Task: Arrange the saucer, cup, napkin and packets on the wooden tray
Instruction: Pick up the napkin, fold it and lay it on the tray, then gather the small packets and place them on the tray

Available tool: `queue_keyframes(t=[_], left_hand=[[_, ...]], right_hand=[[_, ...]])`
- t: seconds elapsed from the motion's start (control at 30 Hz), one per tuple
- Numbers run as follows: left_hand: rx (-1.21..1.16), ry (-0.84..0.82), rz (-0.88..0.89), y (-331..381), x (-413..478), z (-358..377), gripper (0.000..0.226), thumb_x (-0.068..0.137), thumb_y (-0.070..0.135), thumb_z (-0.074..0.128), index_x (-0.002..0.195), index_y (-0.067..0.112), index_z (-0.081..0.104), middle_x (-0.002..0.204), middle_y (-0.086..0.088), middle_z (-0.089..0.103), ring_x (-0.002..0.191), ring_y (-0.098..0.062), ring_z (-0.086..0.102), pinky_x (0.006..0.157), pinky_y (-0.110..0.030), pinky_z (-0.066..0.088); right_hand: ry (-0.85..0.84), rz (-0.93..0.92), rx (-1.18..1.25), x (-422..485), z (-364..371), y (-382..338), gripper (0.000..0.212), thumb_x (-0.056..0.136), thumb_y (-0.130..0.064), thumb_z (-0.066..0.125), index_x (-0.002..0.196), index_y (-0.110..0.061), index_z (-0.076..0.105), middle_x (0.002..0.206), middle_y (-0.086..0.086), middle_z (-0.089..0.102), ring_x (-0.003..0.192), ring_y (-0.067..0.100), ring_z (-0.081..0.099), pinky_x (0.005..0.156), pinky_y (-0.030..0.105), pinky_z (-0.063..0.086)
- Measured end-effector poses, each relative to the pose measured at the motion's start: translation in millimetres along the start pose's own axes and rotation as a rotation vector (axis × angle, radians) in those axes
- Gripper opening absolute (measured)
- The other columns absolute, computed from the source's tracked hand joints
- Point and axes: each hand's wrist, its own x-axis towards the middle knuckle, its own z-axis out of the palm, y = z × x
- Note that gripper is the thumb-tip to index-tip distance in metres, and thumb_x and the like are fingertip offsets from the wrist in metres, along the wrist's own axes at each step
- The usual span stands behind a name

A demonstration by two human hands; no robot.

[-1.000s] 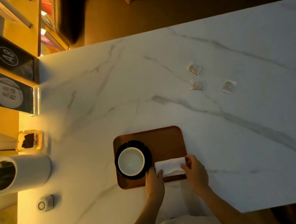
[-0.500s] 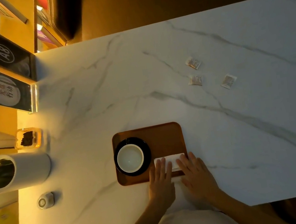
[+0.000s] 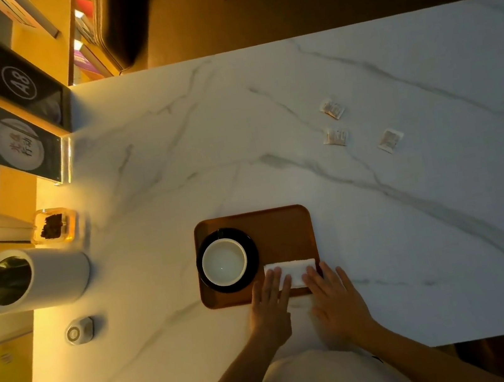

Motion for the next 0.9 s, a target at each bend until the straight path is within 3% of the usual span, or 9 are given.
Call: queue_keyframes(t=[0.23,0.3,0.37,0.43,0.6,0.67,0.77,0.83,0.9], left_hand=[[0.030,0.055,0.042,-12.4,-11.6,6.1,0.088,0.094,0.039,0.051,0.152,0.030,-0.015,0.158,-0.003,-0.030,0.145,-0.027,-0.029,0.121,-0.054,-0.010],[0.023,0.055,0.046,-13.6,-14.3,8.0,0.087,0.094,0.042,0.049,0.152,0.031,-0.015,0.159,-0.003,-0.029,0.146,-0.028,-0.029,0.121,-0.054,-0.010],[0.035,0.055,0.046,-13.2,-13.7,5.5,0.086,0.094,0.048,0.047,0.152,0.031,-0.015,0.159,-0.004,-0.028,0.145,-0.028,-0.029,0.120,-0.053,-0.012],[0.056,0.053,0.041,-11.2,-11.3,1.6,0.084,0.095,0.052,0.044,0.152,0.030,-0.014,0.159,-0.004,-0.029,0.145,-0.028,-0.029,0.119,-0.052,-0.014],[0.017,0.020,0.036,-1.6,-11.8,-18.8,0.069,0.098,0.046,0.039,0.154,0.022,0.008,0.163,-0.011,-0.011,0.149,-0.032,-0.019,0.120,-0.054,-0.008],[-0.046,0.069,0.066,0.8,-16.3,-32.6,0.057,0.099,0.038,0.039,0.151,0.018,0.024,0.164,-0.012,0.005,0.151,-0.032,-0.009,0.121,-0.051,-0.001],[-0.124,0.211,0.102,-6.3,-25.2,-51.4,0.047,0.100,0.031,0.038,0.145,0.020,0.034,0.161,-0.008,0.024,0.152,-0.027,0.006,0.122,-0.046,0.007],[-0.083,0.302,0.099,-18.0,-30.8,-60.6,0.051,0.100,0.040,0.029,0.149,0.024,0.028,0.162,-0.006,0.018,0.152,-0.027,0.001,0.122,-0.047,0.000],[-0.007,0.343,0.086,-31.5,-33.7,-67.2,0.062,0.096,0.056,0.019,0.152,0.031,0.014,0.163,-0.004,-0.002,0.150,-0.031,-0.014,0.119,-0.053,-0.014]], right_hand=[[-0.043,0.035,-0.034,0.0,-5.6,-5.8,0.076,0.072,-0.055,0.072,0.136,-0.017,0.054,0.144,0.011,0.049,0.132,0.039,0.046,0.113,0.051,0.001],[-0.023,0.033,-0.032,0.1,-3.9,-7.2,0.077,0.070,-0.055,0.073,0.134,-0.017,0.056,0.143,0.011,0.051,0.130,0.040,0.048,0.116,0.056,0.014],[-0.018,0.043,-0.014,-0.5,-5.5,-10.0,0.077,0.068,-0.057,0.074,0.132,-0.018,0.058,0.141,0.011,0.053,0.128,0.040,0.050,0.107,0.058,0.034],[-0.044,0.046,-0.017,-1.9,-9.4,-11.4,0.076,0.069,-0.057,0.073,0.132,-0.019,0.058,0.140,0.010,0.054,0.127,0.040,0.051,0.101,0.059,0.041],[-0.106,0.034,-0.021,4.9,-13.5,-7.5,0.060,0.098,-0.049,0.030,0.152,-0.024,0.021,0.162,0.004,0.013,0.149,0.033,0.008,0.119,0.054,0.004],[-0.037,0.089,0.129,8.6,-20.0,-5.9,0.051,0.101,-0.043,0.027,0.148,-0.024,0.031,0.159,0.003,0.023,0.149,0.025,0.011,0.121,0.046,0.006],[0.226,0.282,0.408,1.1,-35.2,-1.5,0.041,0.101,-0.035,0.034,0.137,-0.019,0.048,0.146,0.005,0.048,0.144,0.023,0.029,0.118,0.039,0.022],[0.364,0.373,0.491,-9.5,-40.2,3.6,0.041,0.101,-0.032,0.039,0.139,-0.019,0.047,0.145,0.005,0.049,0.142,0.024,0.031,0.116,0.039,0.024],[0.369,0.421,0.492,-21.1,-44.3,6.3,0.048,0.100,-0.037,0.040,0.145,-0.020,0.039,0.151,0.006,0.041,0.144,0.026,0.027,0.118,0.042,0.019]])
